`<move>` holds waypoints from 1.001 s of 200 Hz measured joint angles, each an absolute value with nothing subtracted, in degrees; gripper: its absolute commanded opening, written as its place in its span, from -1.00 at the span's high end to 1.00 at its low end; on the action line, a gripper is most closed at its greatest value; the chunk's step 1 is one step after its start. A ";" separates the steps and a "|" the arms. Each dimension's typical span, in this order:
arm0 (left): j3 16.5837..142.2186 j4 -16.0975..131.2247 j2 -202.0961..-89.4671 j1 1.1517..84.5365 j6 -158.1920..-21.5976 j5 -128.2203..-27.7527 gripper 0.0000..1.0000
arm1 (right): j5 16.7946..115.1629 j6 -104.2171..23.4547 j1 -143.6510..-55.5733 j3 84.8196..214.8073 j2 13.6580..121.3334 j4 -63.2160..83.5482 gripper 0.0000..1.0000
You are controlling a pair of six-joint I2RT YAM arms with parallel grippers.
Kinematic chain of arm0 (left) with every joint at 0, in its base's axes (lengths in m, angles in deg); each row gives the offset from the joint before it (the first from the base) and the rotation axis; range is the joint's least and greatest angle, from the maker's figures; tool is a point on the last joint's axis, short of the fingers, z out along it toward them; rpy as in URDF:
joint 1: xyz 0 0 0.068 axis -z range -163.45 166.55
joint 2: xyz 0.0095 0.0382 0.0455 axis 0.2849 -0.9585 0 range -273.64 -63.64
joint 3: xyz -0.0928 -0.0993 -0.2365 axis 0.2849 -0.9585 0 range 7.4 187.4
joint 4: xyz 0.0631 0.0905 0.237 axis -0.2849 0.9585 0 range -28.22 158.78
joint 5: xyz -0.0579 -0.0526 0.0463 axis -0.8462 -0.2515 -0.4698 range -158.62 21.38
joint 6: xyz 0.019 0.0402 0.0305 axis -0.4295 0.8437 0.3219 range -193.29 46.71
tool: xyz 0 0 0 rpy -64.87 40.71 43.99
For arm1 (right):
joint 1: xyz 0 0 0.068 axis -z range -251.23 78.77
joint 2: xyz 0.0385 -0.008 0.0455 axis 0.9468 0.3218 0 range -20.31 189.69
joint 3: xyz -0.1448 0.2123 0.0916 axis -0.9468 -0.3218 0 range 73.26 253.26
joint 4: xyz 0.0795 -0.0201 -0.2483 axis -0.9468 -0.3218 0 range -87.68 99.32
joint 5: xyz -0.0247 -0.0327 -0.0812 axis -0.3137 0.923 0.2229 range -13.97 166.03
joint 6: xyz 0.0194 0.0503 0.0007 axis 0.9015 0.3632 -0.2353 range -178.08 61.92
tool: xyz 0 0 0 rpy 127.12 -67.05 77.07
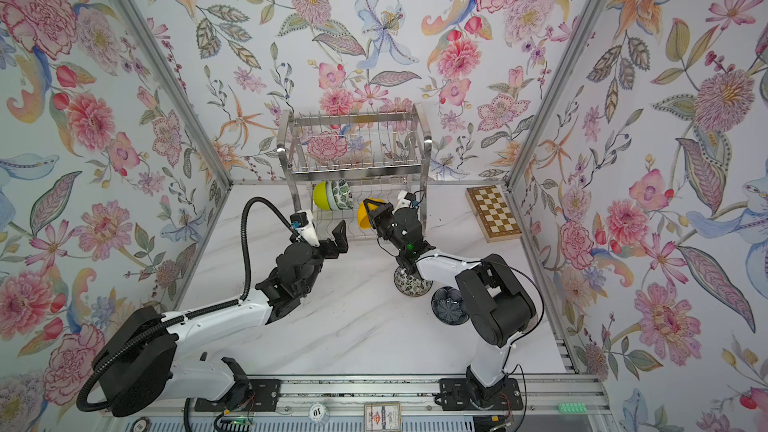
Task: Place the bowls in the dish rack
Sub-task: 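Carry the yellow bowl into the lower rack tier with the right gripper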
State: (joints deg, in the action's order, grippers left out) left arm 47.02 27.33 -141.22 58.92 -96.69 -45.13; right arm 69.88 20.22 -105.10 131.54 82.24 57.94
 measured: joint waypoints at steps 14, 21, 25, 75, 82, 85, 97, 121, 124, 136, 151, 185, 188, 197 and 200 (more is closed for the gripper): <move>48.28 32.40 -141.26 56.78 -98.94 -48.41 -0.98 | 68.11 15.11 -105.10 133.14 83.48 57.52 1.00; 49.11 34.93 -141.37 55.73 -100.07 -49.87 -0.98 | 67.45 12.99 -105.10 133.75 83.96 57.50 1.00; 49.73 36.33 -141.53 55.16 -100.71 -50.75 -0.98 | 67.17 11.63 -105.10 134.19 84.42 57.50 1.00; 55.15 44.44 -144.52 52.50 -105.73 -56.69 -0.98 | 63.30 3.35 -103.57 138.10 92.23 61.83 1.00; 55.39 44.77 -145.09 52.50 -106.02 -57.13 -0.98 | 62.88 2.74 -103.33 138.97 93.54 62.07 1.00; 55.41 44.83 -145.35 52.50 -106.19 -57.44 -0.98 | 62.78 2.54 -103.26 139.43 94.17 62.18 1.00; 55.48 45.03 -146.36 52.35 -106.50 -58.24 -0.98 | 62.16 1.69 -102.54 141.22 96.47 62.55 1.00; 55.87 45.51 -148.39 52.17 -106.78 -59.42 -0.98 | 60.94 0.44 -101.34 144.77 100.01 63.53 1.00; 56.02 45.60 -148.61 52.17 -106.76 -59.42 -0.98 | 60.81 0.33 -101.16 145.20 100.38 63.55 1.00; 56.79 45.73 -149.55 52.17 -106.48 -59.40 -0.98 | 60.24 -0.26 -100.57 147.10 101.65 63.62 1.00; 57.73 45.69 -150.60 52.17 -105.45 -58.88 -0.98 | 59.72 -0.67 -99.94 149.84 103.46 63.71 1.00; 57.31 41.73 -152.02 52.19 -100.66 -55.49 -0.98 | 58.47 -0.70 -99.22 154.62 107.15 64.08 1.00; 57.09 40.96 -152.13 52.19 -100.01 -55.03 -0.98 | 58.38 -0.70 -99.22 154.99 107.50 64.03 1.00; 56.59 38.49 -152.76 52.19 -98.19 -53.85 -0.98 | 58.25 -0.70 -99.22 156.20 108.57 64.01 1.00; 56.52 37.77 -153.15 52.19 -97.34 -53.28 -0.98 | 58.19 -0.67 -99.22 156.57 108.97 64.01 1.00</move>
State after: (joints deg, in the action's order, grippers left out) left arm 56.52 37.77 -153.15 52.19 -97.34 -53.28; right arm 58.19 -0.67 -99.22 156.57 108.97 64.01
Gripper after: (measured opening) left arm 0.989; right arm 0.102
